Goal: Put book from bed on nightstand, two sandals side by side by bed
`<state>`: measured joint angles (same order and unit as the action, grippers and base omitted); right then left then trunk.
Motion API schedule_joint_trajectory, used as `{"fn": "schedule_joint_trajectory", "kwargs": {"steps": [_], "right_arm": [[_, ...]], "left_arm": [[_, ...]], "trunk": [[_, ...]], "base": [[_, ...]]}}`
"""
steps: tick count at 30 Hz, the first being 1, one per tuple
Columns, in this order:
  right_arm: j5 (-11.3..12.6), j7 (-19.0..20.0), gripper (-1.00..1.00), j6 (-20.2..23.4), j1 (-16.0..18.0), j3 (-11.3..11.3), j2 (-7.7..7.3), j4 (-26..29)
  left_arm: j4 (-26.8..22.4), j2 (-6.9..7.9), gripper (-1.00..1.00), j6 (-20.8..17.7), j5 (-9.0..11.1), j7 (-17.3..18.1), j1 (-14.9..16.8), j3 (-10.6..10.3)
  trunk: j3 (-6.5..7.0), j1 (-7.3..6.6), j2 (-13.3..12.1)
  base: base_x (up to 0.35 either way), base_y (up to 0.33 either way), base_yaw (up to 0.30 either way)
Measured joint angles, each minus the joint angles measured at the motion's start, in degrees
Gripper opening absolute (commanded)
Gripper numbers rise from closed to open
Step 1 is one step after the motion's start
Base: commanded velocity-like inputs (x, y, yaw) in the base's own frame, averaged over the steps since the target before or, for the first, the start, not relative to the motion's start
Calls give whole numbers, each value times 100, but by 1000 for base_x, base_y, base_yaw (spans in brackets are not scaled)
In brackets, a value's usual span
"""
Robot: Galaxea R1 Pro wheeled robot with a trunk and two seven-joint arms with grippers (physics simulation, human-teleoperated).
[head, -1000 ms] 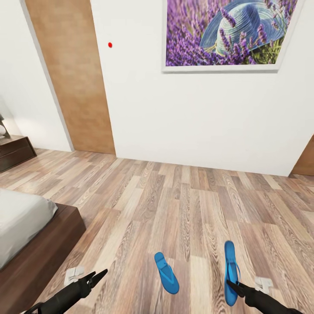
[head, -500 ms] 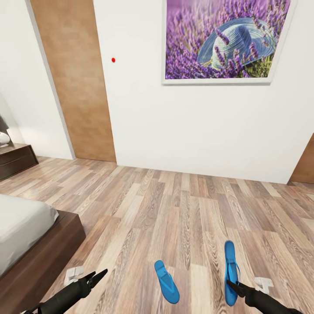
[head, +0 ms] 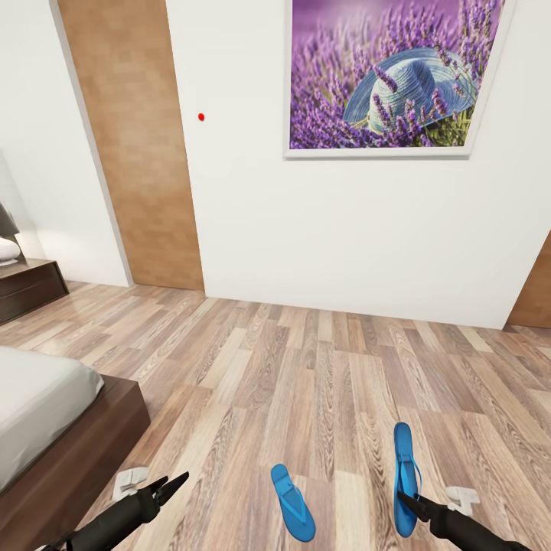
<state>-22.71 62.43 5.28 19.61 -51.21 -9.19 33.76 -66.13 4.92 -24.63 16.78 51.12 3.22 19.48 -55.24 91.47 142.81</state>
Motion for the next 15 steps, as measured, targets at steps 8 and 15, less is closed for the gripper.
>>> {"fn": "schedule_joint_trajectory", "kwargs": {"steps": [8,15], "right_arm": [[0,5,-100,0,0,0,0,0],[0,3,-100,0,0,1,0,0]], "left_arm": [[0,0,100,0,0,0,0,0],[-1,0,100,4,0,0,0,1]], "trunk": [[0,0,0],[0,0,0]], "base": [[0,0,0],[0,0,0]]}}
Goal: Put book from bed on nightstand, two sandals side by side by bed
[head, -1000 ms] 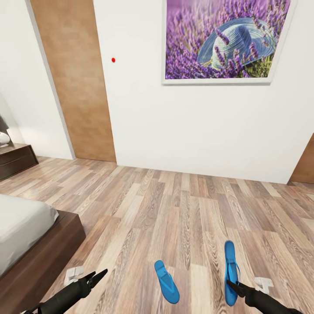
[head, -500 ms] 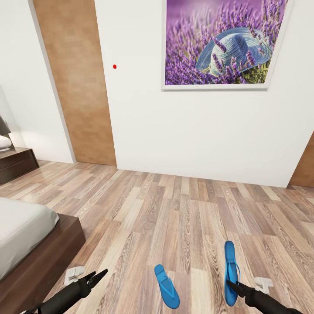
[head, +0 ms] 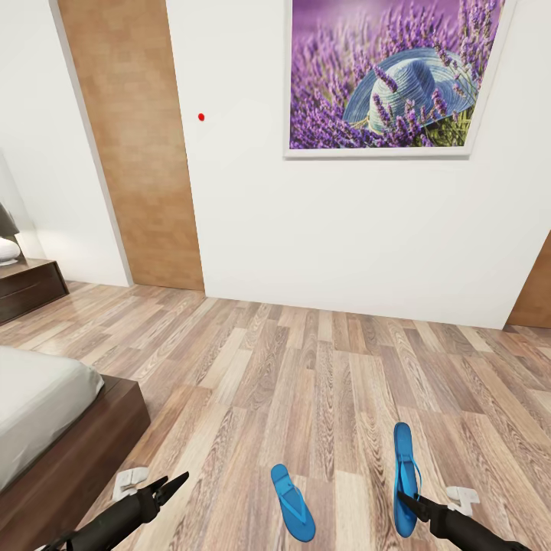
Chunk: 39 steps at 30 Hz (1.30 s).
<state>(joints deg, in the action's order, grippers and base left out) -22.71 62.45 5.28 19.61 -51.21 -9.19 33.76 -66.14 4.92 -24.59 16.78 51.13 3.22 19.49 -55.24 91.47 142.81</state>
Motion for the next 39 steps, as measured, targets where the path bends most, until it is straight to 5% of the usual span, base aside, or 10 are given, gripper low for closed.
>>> {"fn": "schedule_joint_trajectory", "kwargs": {"steps": [18,39], "right_arm": [[-5,1,-100,0,0,7,9,1],[-11,4,-100,-2,1,6,9,0]], "left_arm": [[4,0,100,3,1,-8,0,-8],[5,0,100,-1,3,-9,-1,-10]], "trunk": [[0,0,0],[0,0,0]], "base": [[0,-16,0],[0,-201,123]]}}
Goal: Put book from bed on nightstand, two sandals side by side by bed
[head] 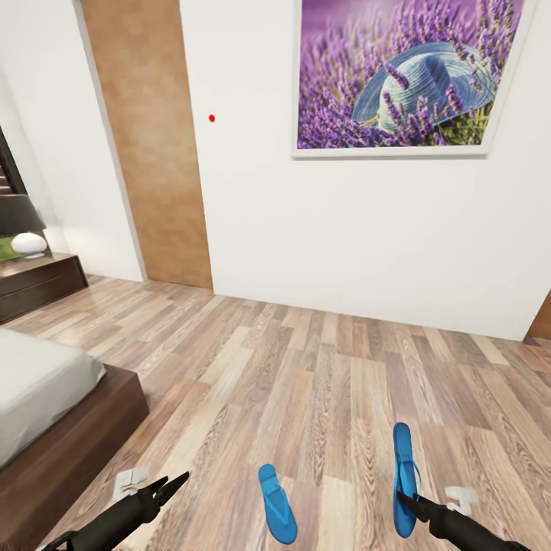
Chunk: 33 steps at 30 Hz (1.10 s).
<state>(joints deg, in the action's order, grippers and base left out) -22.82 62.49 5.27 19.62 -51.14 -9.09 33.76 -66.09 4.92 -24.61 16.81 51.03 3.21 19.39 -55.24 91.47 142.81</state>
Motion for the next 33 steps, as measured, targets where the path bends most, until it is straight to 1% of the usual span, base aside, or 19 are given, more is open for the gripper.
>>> {"fn": "schedule_joint_trajectory", "kwargs": {"steps": [8,17,20,23,24,25,26,28,30,31,33], "right_arm": [[0,0,-100,1,0,0,3,-2],[-1,1,-100,-1,-1,8,8,1],[1,0,-100,-1,-1,10,8,-4],[2,-1,-100,-2,-1,10,8,-8],[2,-1,-100,-2,-1,10,8,-12],[3,-1,-100,-2,-1,10,8,-11],[2,-1,-100,-1,-1,10,8,-9],[3,-1,-100,-3,-1,10,8,-6],[3,-1,-100,-4,-1,9,8,-4],[3,-1,-100,-5,-1,12,8,-2],[3,-1,-100,-5,-1,13,8,-1]], "left_arm": [[0,0,100,2,1,0,0,-1],[2,-2,100,6,1,-12,1,-3],[-21,-26,100,4,-7,-136,7,-8],[-151,-142,100,-11,-3,-529,34,-50],[-338,-250,100,-32,7,-920,114,-143],[-489,-318,100,-47,10,-1258,211,-255],[-568,-348,100,-52,9,-1446,268,-330],[-831,-478,100,-115,19,-2165,486,-694],[-961,-604,100,-339,27,-2851,758,-1079],[-992,-669,100,-491,33,-3170,928,-1229],[-978,-808,100,-759,47,-3715,1294,-1451]], "trunk": [[0,0,0],[0,0,0],[0,0,0],[0,0,0],[0,0,0],[1,0,0],[0,0,0],[1,0,0],[1,0,0],[1,0,0],[1,0,0]], "base": [[0,-162,238],[0,-249,8],[0,-85,0],[0,-24,0],[0,-9,0],[0,-7,0],[0,-4,0],[0,-2,0],[0,-1,0],[0,0,0],[0,0,0]]}}
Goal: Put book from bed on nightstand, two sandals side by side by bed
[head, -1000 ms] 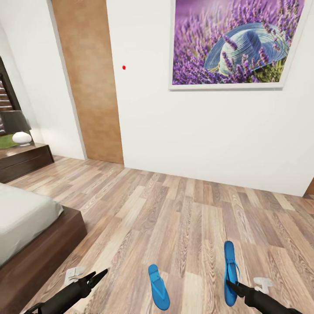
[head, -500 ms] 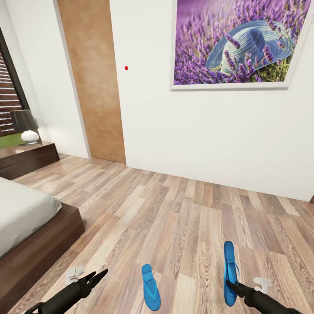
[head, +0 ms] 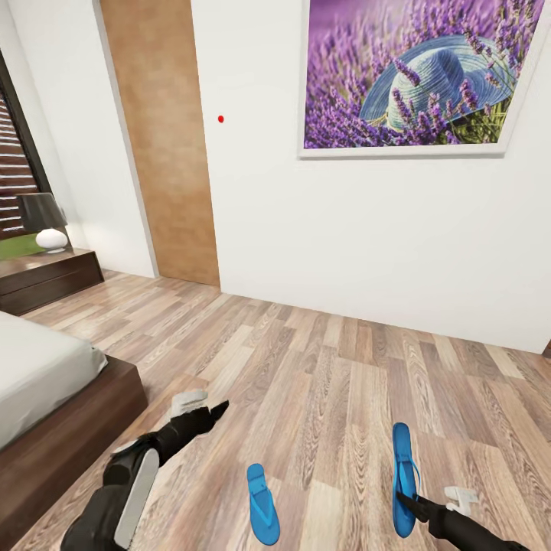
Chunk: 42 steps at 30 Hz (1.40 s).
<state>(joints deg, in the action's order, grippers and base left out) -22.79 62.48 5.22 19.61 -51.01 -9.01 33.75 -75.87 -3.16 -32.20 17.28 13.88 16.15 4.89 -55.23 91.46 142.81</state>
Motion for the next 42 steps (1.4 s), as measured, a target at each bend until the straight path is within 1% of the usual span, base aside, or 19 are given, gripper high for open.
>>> {"fn": "schedule_joint_trajectory", "kwargs": {"steps": [1,2,3,5,6,7,9,11,14,16,18,19,20,21,24,25,30,42], "right_arm": [[0,0,-100,-1,0,2,0,0],[-1,0,-100,-1,0,0,0,-1],[0,0,-100,-1,0,-1,0,0],[0,0,-100,1,0,-2,0,0],[0,0,-100,2,0,-2,0,1],[0,0,-100,0,0,-3,0,1],[0,0,-100,0,0,-3,0,-1],[0,0,-100,0,0,-1,0,0],[0,0,-100,1,0,3,4,0],[0,0,-100,1,0,1,6,-4],[0,0,-100,3,0,-1,6,-1],[0,0,-100,4,0,-2,7,-1],[0,1,-100,5,0,-2,4,0],[0,4,-100,5,0,-3,3,0],[0,4,-100,4,0,-3,3,-1],[-3,3,-100,5,0,-2,4,-1],[-2,8,-100,6,0,-2,4,0],[-2,7,-100,6,0,-7,3,0]], "left_arm": [[40,-71,100,-88,6,-200,167,-83],[184,-194,100,-185,22,-433,445,-223],[281,-242,100,-221,14,-498,608,-298],[554,-312,100,-408,10,-550,954,-409],[647,-331,100,-485,7,-562,1049,-435],[941,-372,100,-736,24,-655,1308,-505],[1336,-419,100,-1001,29,-937,1602,-571],[1622,-460,100,-1118,21,-1268,1750,-605],[1779,-515,100,-1182,-4,-1531,1820,-623],[1816,-539,100,-1197,-10,-1600,1837,-662],[1841,-553,100,-1211,-10,-1640,1847,-849],[1845,-553,100,-1213,-11,-1645,1848,-911],[1853,-554,100,-1213,-1,-1653,1851,-1082],[1861,-555,100,-1213,-1,-1658,1852,-1186],[1886,-555,100,-1213,0,-1664,1853,-1345],[1891,-555,100,-1212,-1,-1665,1853,-1374],[1896,-555,100,-1213,-2,-1670,1854,-1419],[1897,-546,100,-1213,-1,-1667,1854,-1426]], "trunk": [[0,0,0],[0,0,0],[0,0,0],[0,0,0],[0,0,0],[0,0,0],[0,0,0],[-1,0,0],[-1,0,0],[-1,0,0],[-1,0,0],[-1,0,0],[-1,0,0],[-1,0,0],[-1,0,0],[-18,22,39],[-129,35,46],[-395,66,63]], "base": [[0,0,0],[0,0,0],[0,0,0],[0,0,0],[0,0,0],[0,0,0],[0,0,0],[0,0,0],[0,0,0],[0,0,0],[0,0,0],[0,0,0],[0,0,0],[0,0,0],[0,0,0],[0,0,0],[0,0,0],[0,0,0]]}}
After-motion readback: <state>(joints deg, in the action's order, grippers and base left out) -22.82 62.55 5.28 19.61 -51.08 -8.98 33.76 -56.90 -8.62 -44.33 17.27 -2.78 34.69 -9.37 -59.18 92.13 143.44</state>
